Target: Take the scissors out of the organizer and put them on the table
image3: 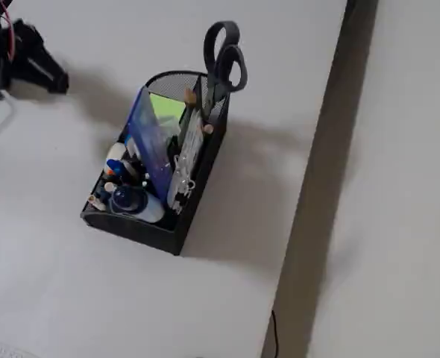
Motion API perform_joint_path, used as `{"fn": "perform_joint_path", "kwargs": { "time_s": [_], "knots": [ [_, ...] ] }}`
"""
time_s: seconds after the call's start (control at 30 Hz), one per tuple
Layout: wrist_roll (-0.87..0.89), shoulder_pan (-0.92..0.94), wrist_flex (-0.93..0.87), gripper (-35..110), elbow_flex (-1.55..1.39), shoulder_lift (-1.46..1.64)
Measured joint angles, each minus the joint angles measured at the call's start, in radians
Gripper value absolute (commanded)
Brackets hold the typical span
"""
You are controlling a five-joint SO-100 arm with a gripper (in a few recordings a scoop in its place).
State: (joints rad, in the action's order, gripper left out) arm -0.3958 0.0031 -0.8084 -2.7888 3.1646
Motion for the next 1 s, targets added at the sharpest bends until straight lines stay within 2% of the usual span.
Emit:
{"fn": "perform_joint_path", "kwargs": {
  "time_s": [0.17,0.43,0.63,0.83,1.0],
  "knots": [
    [0.078,-0.034,0.137,23,0.374,-0.451],
    [0.158,-0.130,0.176,32,1.126,-1.241],
    [0.184,-0.170,0.112,32,1.594,-1.621],
    [0.195,-0.204,-0.095,32,2.201,-2.082],
    [0.202,-0.227,-0.110,32,2.513,-2.221]
  ]
}}
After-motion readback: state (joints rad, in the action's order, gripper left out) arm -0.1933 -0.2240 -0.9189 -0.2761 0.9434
